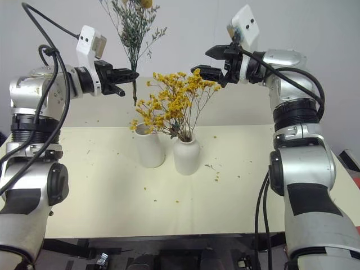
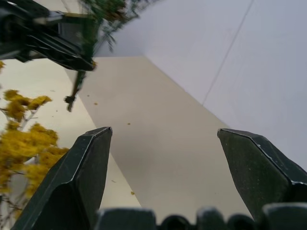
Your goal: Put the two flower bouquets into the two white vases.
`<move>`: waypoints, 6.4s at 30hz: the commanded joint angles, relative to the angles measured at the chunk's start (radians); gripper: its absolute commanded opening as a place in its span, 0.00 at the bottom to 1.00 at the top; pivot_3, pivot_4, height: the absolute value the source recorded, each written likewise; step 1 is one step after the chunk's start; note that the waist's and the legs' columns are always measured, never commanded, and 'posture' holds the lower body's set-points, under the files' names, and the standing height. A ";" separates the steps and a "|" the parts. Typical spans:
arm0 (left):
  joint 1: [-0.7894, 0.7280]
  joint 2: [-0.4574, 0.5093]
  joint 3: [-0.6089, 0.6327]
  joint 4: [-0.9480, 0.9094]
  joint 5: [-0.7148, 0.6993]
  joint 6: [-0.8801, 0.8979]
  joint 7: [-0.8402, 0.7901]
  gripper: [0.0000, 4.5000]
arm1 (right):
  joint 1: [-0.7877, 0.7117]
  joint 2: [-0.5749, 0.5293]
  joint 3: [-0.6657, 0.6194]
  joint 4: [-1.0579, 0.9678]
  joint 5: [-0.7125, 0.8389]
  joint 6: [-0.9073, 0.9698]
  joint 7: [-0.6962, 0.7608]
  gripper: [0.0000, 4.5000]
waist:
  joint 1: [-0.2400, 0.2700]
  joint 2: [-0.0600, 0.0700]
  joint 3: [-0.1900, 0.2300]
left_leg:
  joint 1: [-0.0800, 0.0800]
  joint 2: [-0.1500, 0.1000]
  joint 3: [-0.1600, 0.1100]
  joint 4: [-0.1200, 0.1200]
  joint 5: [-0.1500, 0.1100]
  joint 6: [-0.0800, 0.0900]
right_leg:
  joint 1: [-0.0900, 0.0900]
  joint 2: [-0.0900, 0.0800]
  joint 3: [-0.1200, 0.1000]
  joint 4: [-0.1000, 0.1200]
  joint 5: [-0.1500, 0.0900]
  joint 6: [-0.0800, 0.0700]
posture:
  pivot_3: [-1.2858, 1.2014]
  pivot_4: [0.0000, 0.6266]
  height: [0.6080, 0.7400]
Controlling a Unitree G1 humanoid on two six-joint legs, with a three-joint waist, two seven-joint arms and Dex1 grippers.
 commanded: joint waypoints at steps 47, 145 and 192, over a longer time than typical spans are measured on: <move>0.061 0.013 0.031 -0.050 -0.354 0.166 -0.151 0.00 | 0.034 -0.134 -0.032 -0.730 -0.008 0.699 0.006 0.93 | -0.013 0.002 0.001 | 0.002 0.000 -0.001 -0.001 0.001 -0.002 | 0.001 0.000 0.000 0.001 0.000 0.000 | 0.52 0.24 1.00; 0.168 0.094 0.011 -0.243 -0.263 0.149 -0.128 0.00 | -0.156 0.128 0.327 -0.419 -0.150 0.616 0.307 0.93 | -0.020 0.002 0.001 | 0.001 0.000 0.000 0.001 0.001 -0.003 | -0.001 0.000 0.001 0.003 0.001 0.000 | 0.52 0.24 1.00; 0.167 0.301 0.100 -0.250 -0.256 -0.048 -0.190 0.99 | -0.198 0.046 0.229 -0.420 -0.126 0.591 0.233 0.93 | -0.013 0.002 0.002 | 0.001 0.000 0.000 0.001 0.001 -0.003 | -0.001 0.000 0.000 0.002 0.001 0.000 | 0.52 0.24 1.00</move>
